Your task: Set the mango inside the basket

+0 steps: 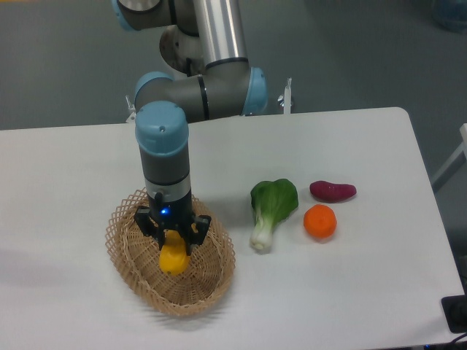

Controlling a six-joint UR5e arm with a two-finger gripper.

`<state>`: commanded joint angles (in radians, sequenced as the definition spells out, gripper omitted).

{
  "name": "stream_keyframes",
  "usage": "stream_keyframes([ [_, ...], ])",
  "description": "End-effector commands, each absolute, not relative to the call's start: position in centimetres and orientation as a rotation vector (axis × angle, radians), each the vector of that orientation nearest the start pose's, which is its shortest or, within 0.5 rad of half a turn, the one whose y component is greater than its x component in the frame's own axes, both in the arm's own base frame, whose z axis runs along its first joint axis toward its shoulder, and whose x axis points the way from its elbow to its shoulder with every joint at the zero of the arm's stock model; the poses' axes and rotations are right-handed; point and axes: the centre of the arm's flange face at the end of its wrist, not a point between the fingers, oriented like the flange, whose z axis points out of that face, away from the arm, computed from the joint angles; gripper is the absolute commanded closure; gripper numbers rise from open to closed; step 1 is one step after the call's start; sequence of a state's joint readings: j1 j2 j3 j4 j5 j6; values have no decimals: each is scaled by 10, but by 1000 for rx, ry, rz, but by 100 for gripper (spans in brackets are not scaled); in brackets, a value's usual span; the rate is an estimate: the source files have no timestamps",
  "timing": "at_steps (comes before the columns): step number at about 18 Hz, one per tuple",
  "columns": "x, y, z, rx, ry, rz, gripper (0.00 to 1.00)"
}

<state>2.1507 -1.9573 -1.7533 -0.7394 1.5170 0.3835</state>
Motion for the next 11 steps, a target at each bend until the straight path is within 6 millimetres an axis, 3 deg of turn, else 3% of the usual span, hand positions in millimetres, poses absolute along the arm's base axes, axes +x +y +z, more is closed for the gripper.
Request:
stream_keyframes([
  [3, -213, 593, 259, -2906, -253, 131, 42],
  [11, -209, 593, 249, -2926, -245, 127, 40],
])
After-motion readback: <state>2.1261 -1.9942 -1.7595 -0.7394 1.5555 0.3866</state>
